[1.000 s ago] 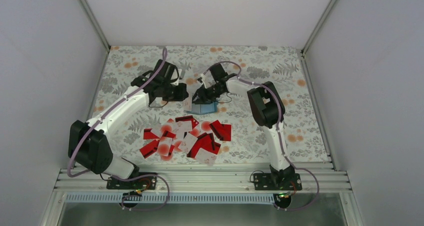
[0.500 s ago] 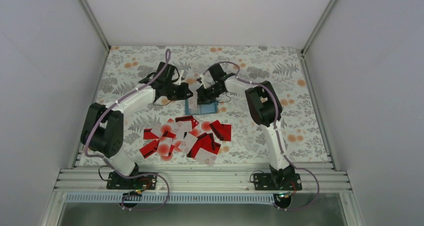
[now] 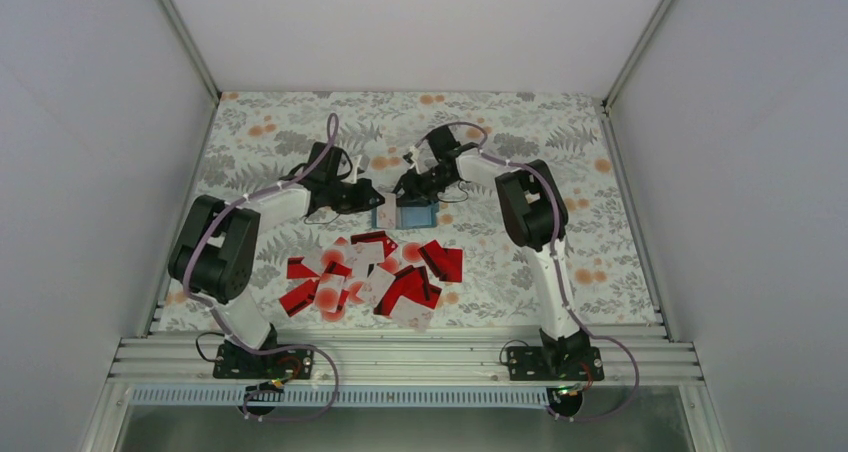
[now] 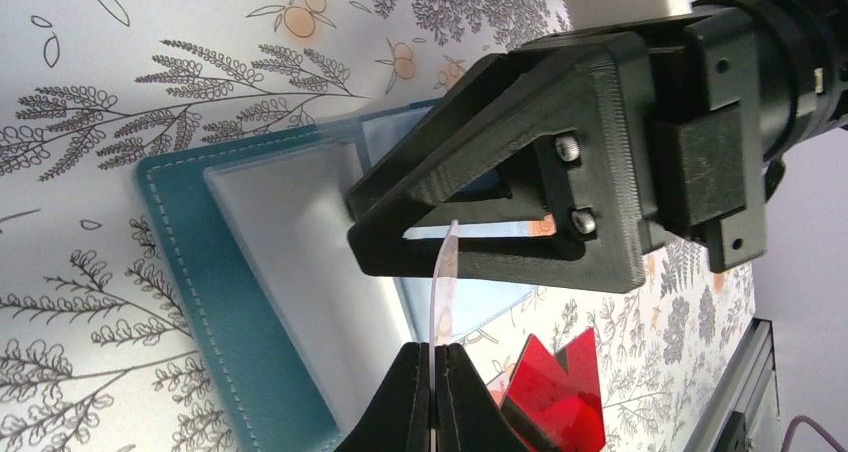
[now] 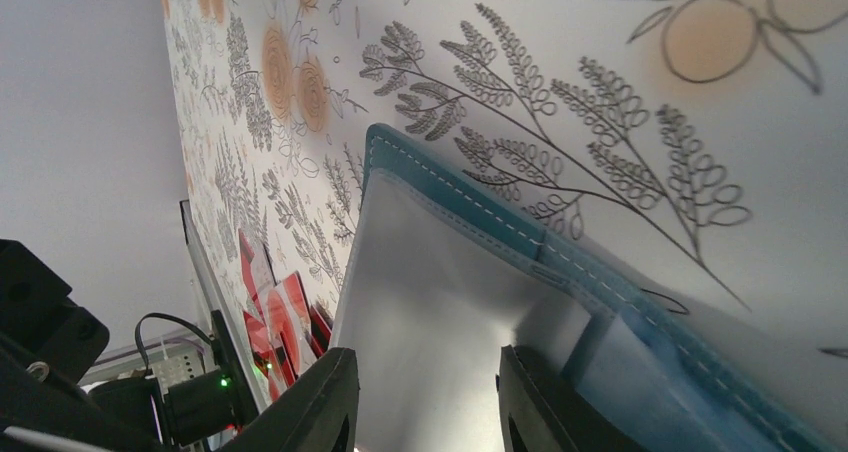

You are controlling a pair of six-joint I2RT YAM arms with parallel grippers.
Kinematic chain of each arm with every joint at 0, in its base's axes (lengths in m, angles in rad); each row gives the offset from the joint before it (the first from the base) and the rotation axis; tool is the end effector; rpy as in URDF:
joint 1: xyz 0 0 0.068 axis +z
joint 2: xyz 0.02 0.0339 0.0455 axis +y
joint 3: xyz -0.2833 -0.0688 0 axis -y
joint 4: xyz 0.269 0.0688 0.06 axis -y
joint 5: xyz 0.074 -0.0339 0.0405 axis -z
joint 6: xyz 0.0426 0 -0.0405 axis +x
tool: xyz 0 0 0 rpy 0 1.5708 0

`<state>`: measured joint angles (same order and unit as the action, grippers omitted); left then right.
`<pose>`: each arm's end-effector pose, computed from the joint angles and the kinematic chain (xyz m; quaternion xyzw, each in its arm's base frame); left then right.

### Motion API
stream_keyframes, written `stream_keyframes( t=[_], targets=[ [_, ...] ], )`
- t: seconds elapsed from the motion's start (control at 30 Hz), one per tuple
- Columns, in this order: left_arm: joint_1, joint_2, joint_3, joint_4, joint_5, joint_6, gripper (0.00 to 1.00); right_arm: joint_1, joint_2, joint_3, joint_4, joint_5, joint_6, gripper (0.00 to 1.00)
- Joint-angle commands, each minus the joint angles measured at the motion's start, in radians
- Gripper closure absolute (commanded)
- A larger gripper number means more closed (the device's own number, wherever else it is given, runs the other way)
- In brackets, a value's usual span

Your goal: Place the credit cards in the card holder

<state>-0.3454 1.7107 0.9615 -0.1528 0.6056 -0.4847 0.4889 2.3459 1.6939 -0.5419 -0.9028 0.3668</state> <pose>0.3352 -0.1464 0.1692 0.0349 0.9063 -0.3841 0.1731 0.4305 0.2669 0.1070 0.1355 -0.8773 -0.4598 0.0244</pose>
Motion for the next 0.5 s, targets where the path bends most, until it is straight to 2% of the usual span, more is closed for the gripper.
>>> stream_keyframes(
  t=[0.0, 0.47],
  targets=[
    [-0.004, 0.066, -0.026, 0.058, 0.002, -0.013, 0.98, 0.003, 0.007, 0.042, -0.046, -0.02, 0.015, 0.64],
    [-0.001, 0.172, 0.021, 0.099, -0.003, -0.061, 0.98, -0.033, -0.031, 0.097, -0.135, -0.017, -0.018, 0.65]
  ],
)
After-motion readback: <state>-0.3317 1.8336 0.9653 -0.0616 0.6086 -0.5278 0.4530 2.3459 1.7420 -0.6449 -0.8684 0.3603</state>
